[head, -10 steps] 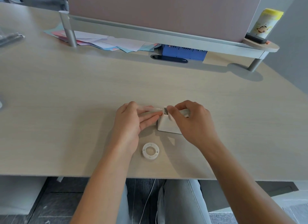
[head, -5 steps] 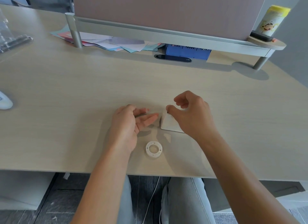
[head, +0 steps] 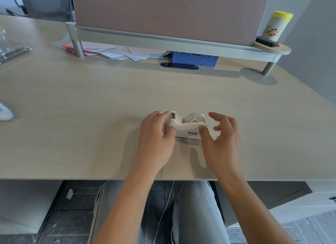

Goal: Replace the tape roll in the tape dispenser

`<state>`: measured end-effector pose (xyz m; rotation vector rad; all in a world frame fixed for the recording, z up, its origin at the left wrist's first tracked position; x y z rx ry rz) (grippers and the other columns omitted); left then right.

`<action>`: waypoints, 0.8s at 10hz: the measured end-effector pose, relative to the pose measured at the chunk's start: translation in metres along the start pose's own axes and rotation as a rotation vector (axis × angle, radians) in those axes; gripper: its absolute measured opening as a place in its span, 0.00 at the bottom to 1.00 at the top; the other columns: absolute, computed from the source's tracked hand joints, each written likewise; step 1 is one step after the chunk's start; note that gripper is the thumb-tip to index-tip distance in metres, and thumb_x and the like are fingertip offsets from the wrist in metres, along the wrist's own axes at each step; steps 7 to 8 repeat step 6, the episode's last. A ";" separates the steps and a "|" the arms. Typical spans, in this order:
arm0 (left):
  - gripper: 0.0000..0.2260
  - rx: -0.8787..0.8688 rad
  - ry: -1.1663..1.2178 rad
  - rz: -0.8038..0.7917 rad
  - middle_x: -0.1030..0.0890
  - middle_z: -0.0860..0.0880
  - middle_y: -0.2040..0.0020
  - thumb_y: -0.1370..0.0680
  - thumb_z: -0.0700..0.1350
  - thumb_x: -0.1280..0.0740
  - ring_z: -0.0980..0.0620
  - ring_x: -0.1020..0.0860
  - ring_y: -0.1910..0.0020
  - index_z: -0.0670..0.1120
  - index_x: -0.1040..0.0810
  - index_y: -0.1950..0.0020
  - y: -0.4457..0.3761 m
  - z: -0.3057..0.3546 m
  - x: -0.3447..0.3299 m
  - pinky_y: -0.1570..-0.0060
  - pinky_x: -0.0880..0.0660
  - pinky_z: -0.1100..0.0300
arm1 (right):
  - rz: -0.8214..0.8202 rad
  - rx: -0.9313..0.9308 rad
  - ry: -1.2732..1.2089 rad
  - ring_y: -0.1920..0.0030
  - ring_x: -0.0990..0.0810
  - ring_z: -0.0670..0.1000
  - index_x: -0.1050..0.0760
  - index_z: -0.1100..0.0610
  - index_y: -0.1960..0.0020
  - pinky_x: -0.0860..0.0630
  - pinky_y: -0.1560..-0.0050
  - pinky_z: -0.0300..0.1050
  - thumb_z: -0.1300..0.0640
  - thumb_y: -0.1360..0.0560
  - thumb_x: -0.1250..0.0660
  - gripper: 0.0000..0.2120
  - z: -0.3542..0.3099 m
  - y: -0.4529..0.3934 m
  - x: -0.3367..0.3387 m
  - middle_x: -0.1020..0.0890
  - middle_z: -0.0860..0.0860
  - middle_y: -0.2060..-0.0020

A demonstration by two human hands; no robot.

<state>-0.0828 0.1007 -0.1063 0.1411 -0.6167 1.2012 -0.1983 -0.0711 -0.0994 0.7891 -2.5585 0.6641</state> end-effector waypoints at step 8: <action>0.27 0.033 -0.126 0.027 0.25 0.48 0.26 0.20 0.52 0.32 0.47 0.30 0.26 0.46 0.30 0.23 0.011 -0.011 -0.002 0.30 0.33 0.54 | -0.094 -0.078 -0.127 0.51 0.19 0.38 0.21 0.50 0.32 0.22 0.53 0.30 0.53 0.21 0.28 0.18 0.012 -0.002 0.012 0.19 0.45 0.39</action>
Point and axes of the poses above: each hand's wrist, its own y-axis away from the middle knuckle, its own x-axis out of the back of the hand, z = x × y, the point moved 9 cm from there along -y, towards the middle knuckle
